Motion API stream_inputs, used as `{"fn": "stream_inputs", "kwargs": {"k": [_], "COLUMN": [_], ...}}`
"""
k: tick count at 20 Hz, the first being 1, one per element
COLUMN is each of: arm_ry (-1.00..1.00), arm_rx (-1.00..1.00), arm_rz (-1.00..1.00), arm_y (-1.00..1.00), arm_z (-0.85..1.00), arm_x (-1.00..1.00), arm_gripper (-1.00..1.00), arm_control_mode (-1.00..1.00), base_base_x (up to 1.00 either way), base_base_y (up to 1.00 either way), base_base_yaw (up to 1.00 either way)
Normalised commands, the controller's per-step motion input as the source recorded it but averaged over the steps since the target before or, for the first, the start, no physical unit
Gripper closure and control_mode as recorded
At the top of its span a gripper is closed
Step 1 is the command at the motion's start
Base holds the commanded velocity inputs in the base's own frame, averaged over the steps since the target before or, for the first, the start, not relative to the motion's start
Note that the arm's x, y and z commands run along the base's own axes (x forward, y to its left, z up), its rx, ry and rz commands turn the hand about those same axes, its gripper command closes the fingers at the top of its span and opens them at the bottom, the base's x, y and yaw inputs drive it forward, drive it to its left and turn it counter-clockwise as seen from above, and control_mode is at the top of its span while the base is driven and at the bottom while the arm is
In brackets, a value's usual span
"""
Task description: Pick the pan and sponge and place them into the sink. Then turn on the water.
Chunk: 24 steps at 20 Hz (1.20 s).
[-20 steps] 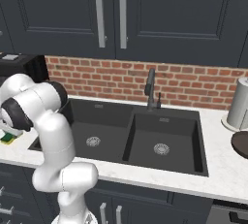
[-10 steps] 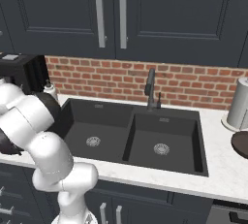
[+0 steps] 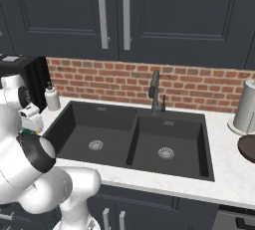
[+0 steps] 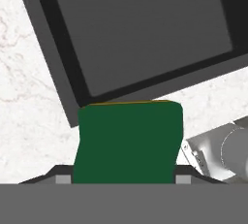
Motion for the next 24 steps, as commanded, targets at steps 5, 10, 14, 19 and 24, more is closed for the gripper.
{"fn": "stream_inputs", "kwargs": {"k": [5,10,14,19,24], "arm_ry": [0.04,0.06,0.08,0.05,0.02], "arm_rx": [0.01,0.00,0.00,0.00,0.00], "arm_rz": [0.00,0.00,0.00,0.00,0.00], "arm_y": [-0.90,-0.89,-0.88,-0.91,-0.84], "arm_z": [0.42,0.29,0.09,0.00,0.00], "arm_x": [-0.01,0.00,0.00,0.00,0.00], "arm_gripper": [1.00,1.00,1.00,1.00,1.00], "arm_control_mode": [-1.00,-1.00,-1.00,-1.00,-1.00], "base_base_x": [0.00,0.00,0.00,0.00,0.00], "base_base_y": [0.00,0.00,0.00,0.00,0.00], "base_base_yaw": [0.00,0.00,0.00,0.00,0.00]}}
